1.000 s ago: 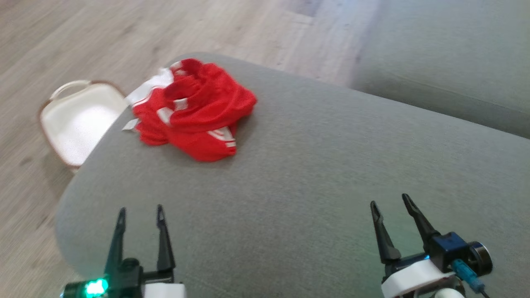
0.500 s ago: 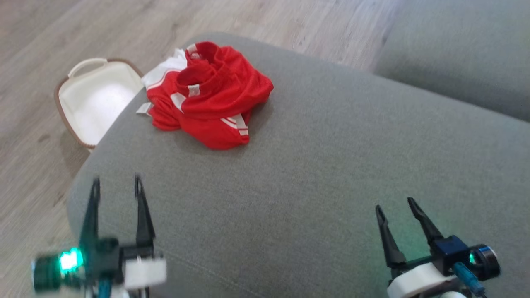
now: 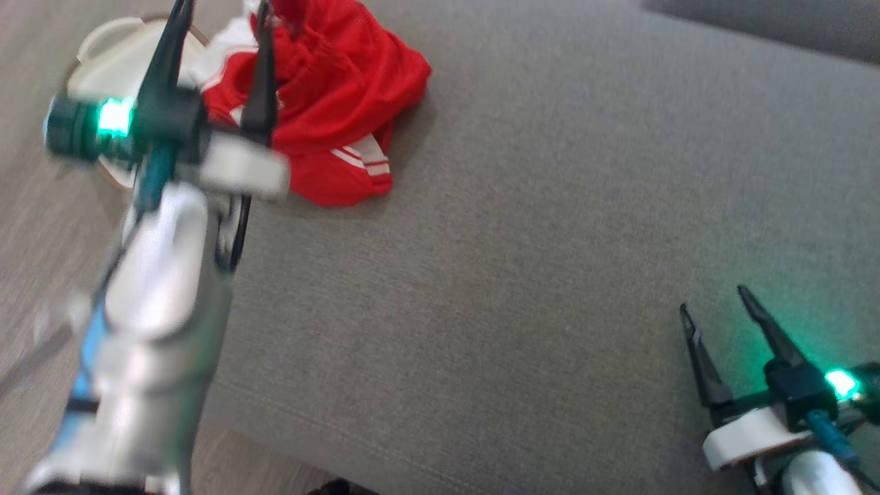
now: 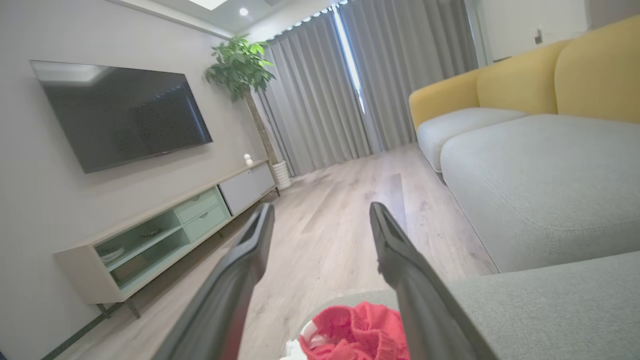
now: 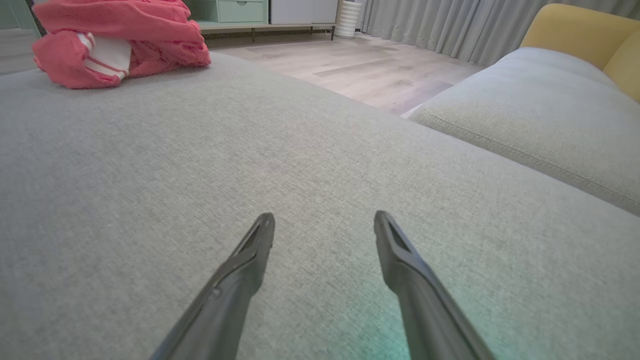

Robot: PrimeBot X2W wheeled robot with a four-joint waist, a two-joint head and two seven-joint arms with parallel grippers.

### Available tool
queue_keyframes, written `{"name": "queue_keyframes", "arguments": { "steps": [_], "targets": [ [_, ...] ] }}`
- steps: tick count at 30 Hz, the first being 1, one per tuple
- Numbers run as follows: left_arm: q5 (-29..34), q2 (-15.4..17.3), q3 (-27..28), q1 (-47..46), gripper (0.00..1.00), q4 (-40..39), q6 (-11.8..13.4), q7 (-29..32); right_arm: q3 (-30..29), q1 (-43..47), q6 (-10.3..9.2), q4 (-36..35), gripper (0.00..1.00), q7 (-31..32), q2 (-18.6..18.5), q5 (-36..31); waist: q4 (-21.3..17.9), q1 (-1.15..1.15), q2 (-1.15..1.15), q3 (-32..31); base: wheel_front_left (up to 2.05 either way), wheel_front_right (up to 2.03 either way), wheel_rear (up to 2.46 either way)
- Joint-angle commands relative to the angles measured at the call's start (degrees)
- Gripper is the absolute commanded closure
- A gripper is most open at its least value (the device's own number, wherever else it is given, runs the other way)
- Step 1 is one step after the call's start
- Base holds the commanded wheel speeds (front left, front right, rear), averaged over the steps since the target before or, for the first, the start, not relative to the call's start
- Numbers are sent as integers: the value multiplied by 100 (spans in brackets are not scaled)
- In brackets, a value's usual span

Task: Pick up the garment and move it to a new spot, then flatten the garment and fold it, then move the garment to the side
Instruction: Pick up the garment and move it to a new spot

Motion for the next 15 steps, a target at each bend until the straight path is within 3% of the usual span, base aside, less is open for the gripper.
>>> {"name": "queue_keyframes", "arguments": {
  "steps": [1,5,9,15],
  "targets": [
    [-83,93,116,-600,0,240,-124,148,120,-156,28,-248,0,-63,-153,-48,-107,-2,0,323,0,0,0],
    [-127,-22,-55,-1539,0,1485,-444,426,101,-158,28,-384,0,-63,-322,-32,-248,-2,0,625,0,0,0],
    [-123,-108,-219,-2035,0,2655,-590,727,30,-127,28,-474,0,-63,-444,1,-349,-2,0,860,0,0,0],
    [-15,-4,-254,-2461,0,4022,-188,792,20,-234,28,-563,0,-63,-492,20,-529,-2,0,1098,0,0,0]
  ]
}}
